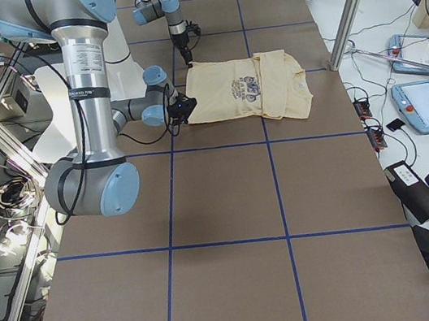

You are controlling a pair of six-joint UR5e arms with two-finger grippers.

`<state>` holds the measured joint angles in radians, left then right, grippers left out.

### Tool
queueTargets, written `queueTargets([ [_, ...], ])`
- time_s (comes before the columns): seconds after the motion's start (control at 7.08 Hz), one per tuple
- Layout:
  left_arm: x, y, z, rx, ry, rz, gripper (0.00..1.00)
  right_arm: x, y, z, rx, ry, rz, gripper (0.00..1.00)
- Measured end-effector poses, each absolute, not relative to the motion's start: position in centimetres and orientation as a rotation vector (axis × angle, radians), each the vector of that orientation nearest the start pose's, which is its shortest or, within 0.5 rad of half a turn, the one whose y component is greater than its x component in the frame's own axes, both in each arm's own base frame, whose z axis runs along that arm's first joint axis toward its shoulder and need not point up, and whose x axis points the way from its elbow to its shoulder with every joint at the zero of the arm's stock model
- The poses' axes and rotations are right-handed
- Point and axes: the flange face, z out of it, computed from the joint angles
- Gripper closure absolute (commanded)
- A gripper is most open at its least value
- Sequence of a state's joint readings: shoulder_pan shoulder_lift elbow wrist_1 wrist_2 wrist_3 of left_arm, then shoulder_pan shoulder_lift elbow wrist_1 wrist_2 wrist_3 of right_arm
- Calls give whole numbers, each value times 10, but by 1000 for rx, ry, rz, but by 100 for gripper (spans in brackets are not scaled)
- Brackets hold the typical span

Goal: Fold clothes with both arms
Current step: 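Grasp both hem corners nearest the robot with the left and right grippers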

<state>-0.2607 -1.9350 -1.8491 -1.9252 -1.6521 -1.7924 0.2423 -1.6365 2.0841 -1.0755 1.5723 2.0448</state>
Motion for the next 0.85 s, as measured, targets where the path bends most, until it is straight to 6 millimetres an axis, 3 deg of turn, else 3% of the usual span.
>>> queueTargets([
  [0.14, 551, -275, 295, -58, 1006, -401, 100, -419, -241, 395, -113, -956, 661, 100],
  [0.42, 549, -275, 293, -58, 1010, -402, 100, -419, -241, 394, -113, -956, 661, 100],
  [0.56, 547, -276, 292, -57, 1012, -403, 93, -419, -241, 394, -112, -956, 661, 100],
  [0.71, 544, -276, 289, -56, 1013, -404, 71, -419, -241, 394, -112, -956, 662, 100],
  [0.85, 539, -274, 284, -56, 1009, -403, 69, -418, -242, 394, -111, -958, 664, 100],
])
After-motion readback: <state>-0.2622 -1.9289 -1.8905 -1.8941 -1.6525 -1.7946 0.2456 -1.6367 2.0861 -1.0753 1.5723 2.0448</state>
